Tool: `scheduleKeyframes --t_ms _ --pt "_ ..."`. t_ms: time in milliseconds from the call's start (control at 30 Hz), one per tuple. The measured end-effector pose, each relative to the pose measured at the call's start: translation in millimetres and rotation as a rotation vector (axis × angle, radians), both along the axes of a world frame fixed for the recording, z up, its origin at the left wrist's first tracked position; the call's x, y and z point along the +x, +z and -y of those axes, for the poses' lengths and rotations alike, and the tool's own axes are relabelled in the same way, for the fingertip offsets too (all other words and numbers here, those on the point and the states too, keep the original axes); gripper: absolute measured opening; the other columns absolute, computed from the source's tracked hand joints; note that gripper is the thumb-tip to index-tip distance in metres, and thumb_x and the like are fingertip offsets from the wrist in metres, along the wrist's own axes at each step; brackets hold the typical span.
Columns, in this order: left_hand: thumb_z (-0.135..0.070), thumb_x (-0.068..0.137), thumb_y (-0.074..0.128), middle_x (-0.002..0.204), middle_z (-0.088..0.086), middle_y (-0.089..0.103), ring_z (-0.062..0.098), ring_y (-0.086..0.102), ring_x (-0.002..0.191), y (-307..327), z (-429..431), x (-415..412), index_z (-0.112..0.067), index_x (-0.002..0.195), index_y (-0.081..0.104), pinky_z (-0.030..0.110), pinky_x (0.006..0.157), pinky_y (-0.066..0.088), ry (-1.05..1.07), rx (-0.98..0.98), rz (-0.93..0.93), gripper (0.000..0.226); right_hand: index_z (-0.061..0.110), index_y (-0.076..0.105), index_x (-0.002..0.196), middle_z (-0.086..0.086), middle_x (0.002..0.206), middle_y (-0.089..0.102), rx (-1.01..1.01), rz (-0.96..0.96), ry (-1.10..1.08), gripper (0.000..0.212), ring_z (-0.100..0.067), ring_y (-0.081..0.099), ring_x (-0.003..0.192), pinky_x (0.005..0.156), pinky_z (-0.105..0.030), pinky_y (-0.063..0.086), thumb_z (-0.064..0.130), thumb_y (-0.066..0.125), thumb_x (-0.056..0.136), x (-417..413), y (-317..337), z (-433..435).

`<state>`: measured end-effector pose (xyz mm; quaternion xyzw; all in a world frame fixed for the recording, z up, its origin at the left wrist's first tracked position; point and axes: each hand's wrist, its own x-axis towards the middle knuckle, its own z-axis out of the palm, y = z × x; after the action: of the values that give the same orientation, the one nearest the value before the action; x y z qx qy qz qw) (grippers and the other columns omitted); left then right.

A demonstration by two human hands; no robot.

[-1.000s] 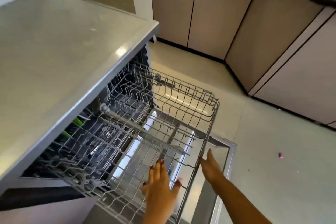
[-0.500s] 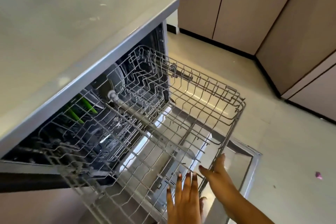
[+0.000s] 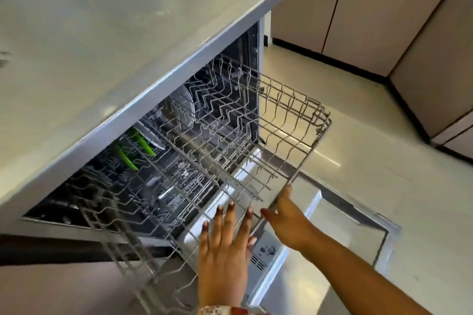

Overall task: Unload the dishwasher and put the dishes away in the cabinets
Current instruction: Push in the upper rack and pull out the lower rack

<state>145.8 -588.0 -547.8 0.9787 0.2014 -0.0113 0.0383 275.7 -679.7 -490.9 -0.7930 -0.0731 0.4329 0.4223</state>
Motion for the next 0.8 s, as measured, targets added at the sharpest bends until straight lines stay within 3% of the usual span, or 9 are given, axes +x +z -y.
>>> scheduleKeyframes --t_ms 100,233,333,467,533,600,667,733,800 --pt "-0.051 0.089 0.035 0.152 0.004 0.029 0.018 0.001 0.143 2 -30 6 -0.039 0.145 0.028 0.038 0.115 -0.001 0.005 0.057 0.009 0.058 0.002 -0.019 0.147 -0.015 0.154 0.025 -0.024 0.044 0.054 0.084 -0.025 0.04 0.133 0.097 -0.02 0.035 0.018 0.047 0.098 8 -5 -29" --pt "-0.055 0.093 -0.002 0.15 0.006 0.03 0.023 0.014 0.141 7 -81 18 -0.038 0.14 0.037 0.037 0.116 0.002 0.072 0.132 -0.012 0.062 0.001 -0.012 0.148 -0.015 0.146 0.041 -0.013 0.111 0.062 0.081 -0.028 0.05 0.123 0.083 -0.019 0.041 0.021 0.048 0.098 20 -7 -70" --pt "-0.055 0.093 -0.005 0.148 0.005 0.033 0.024 0.017 0.14 5 -109 25 -0.038 0.133 0.046 0.038 0.114 0.005 0.111 0.183 0.008 0.067 0.001 -0.001 0.148 -0.022 0.147 0.033 -0.003 0.22 0.097 0.063 -0.035 0.042 0.129 0.073 -0.007 0.049 0.012 0.038 0.101 25 -7 -101" --pt "-0.057 0.094 0.001 0.149 0.005 0.029 0.018 -0.012 0.146 0 -124 30 -0.038 0.137 0.032 0.045 0.114 0.008 0.076 0.247 0.075 0.057 0.002 -0.004 0.148 -0.021 0.142 0.042 -0.065 0.189 0.096 0.079 -0.034 0.047 0.124 0.101 -0.036 0.042 0.019 0.051 0.095 34 -18 -120" --pt "-0.058 0.094 0.004 0.149 0.004 0.026 0.016 -0.014 0.145 0 -133 29 -0.036 0.138 0.032 0.045 0.115 0.005 0.076 0.277 0.084 0.056 0.004 -0.012 0.148 -0.017 0.133 0.053 -0.061 0.138 0.142 0.083 -0.03 0.057 0.111 0.096 -0.038 0.048 0.012 0.052 0.095 34 -19 -125" --pt "-0.057 0.093 0.006 0.151 0.004 0.023 0.018 -0.012 0.146 0 -146 31 -0.034 0.14 0.033 0.043 0.115 0.0 0.076 0.295 0.065 0.058 0.005 -0.02 0.146 -0.009 0.095 0.063 -0.066 0.141 0.18 0.088 -0.018 0.06 0.078 0.07 -0.028 0.053 0.006 0.052 0.094 39 -20 -138" --pt "-0.058 0.093 0.006 0.15 0.005 0.022 0.021 -0.002 0.145 3 -159 33 -0.032 0.14 0.036 0.04 0.115 -0.002 0.072 0.311 0.06 0.061 0.004 -0.026 0.144 -0.004 0.067 0.053 -0.055 0.179 0.202 0.091 -0.011 0.049 0.056 0.05 -0.022 0.043 0.008 0.051 0.095 42 -17 -150" --pt "-0.058 0.093 0.007 0.149 0.004 0.024 0.02 0.01 0.142 3 -171 37 -0.03 0.139 0.038 0.041 0.115 0.004 0.075 0.325 0.061 0.062 0.004 -0.027 0.143 -0.005 0.066 0.053 -0.03 0.201 0.185 0.092 -0.011 0.048 0.054 0.052 -0.026 0.046 0.01 0.052 0.095 44 -18 -161" --pt "-0.057 0.092 0.01 0.149 0.003 0.024 0.021 0.016 0.141 3 -180 40 -0.03 0.139 0.037 0.043 0.112 0.014 0.09 0.342 0.063 0.061 0.006 -0.028 0.143 -0.011 0.086 0.062 -0.008 0.175 0.17 0.094 -0.015 0.054 0.06 0.061 -0.031 0.055 0.012 0.053 0.095 45 -18 -171"
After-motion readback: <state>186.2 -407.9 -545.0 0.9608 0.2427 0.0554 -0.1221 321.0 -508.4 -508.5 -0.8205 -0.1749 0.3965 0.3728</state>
